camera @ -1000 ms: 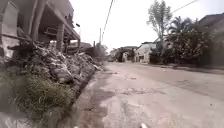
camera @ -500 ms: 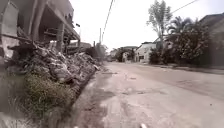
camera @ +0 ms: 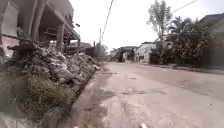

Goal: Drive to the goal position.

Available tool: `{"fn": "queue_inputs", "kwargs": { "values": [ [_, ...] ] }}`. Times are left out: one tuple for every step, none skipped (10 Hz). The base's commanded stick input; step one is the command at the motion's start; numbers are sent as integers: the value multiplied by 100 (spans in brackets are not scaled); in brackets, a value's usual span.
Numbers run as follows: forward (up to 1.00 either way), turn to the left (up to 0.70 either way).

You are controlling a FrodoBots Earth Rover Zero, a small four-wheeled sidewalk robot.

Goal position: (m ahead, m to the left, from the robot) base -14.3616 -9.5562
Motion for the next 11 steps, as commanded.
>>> {"fn": "queue_inputs", "kwargs": {
  "values": [
    [5, 0],
    [5, 0],
    [4, 0],
    [5, 0],
    [5, 0],
    [4, 0],
    [5, 0],
    [4, 0],
    [4, 0],
    [4, 0],
    [4, 0]
  ]
}}
